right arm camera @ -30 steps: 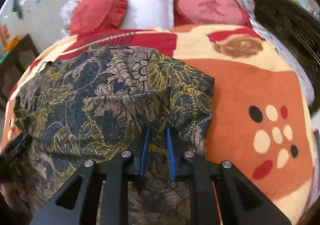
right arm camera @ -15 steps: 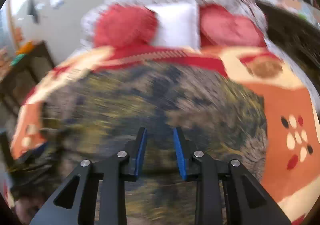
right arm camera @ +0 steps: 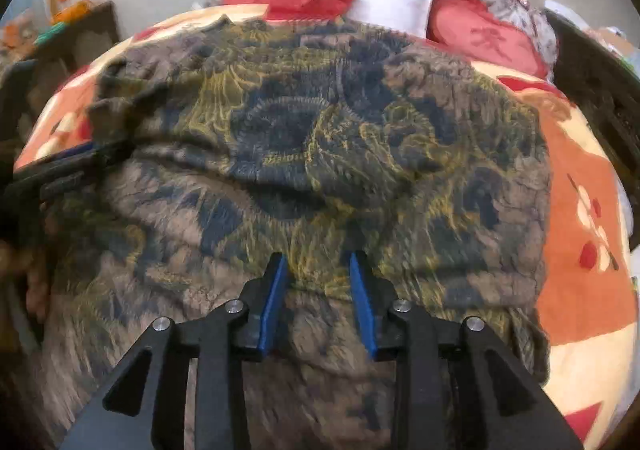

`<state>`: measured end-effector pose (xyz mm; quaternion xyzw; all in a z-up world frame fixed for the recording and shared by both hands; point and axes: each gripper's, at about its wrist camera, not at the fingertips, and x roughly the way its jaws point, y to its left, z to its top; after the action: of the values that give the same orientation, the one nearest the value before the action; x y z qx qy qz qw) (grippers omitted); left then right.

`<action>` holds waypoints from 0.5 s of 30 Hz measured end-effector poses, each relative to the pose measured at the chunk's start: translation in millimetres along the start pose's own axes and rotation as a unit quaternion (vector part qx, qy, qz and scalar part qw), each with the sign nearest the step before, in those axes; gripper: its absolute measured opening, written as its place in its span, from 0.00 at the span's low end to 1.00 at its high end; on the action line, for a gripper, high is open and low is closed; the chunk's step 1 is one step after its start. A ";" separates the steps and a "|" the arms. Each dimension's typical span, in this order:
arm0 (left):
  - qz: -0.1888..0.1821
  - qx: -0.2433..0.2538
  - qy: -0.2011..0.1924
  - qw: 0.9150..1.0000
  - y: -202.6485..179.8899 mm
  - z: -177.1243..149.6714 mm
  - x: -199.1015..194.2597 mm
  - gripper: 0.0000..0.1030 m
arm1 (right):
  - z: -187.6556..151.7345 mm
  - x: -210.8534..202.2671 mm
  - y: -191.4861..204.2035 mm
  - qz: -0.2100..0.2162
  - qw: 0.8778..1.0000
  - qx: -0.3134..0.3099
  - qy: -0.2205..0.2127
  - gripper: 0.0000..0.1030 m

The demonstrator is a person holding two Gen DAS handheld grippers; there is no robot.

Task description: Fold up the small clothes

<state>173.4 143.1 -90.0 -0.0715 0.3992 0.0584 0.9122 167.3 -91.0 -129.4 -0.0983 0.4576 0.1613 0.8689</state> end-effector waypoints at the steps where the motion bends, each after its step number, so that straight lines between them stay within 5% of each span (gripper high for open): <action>1: -0.002 -0.001 0.000 1.000 1.3 -0.1 -0.4 0.73 | 0.6 0.5 -7.1 0.000 1.000 0.010 0.008 0.41; 5: -0.006 0.006 0.004 1.000 0.7 -1.4 -5.6 0.76 | -27.7 -6.5 -18.4 -0.007 1.000 0.023 0.004 0.41; 7: -0.013 0.018 0.031 0.999 0.1 -3.0 -14.9 0.76 | -51.8 4.7 -16.4 -0.002 0.999 0.010 0.035 0.43; 11: -0.081 0.036 0.051 0.995 12.0 -22.4 -66.9 0.76 | -78.0 -1.9 -17.1 0.011 1.000 0.022 0.003 0.43; 15: -0.108 0.039 0.068 0.991 37.0 -55.3 -118.6 0.76 | -91.9 1.0 -0.8 0.017 0.999 0.008 -0.049 0.48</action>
<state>47.5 163.8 -42.8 -0.0821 0.4520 -0.0616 0.8861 98.0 -120.8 -181.8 -0.0759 0.4176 0.1774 0.8879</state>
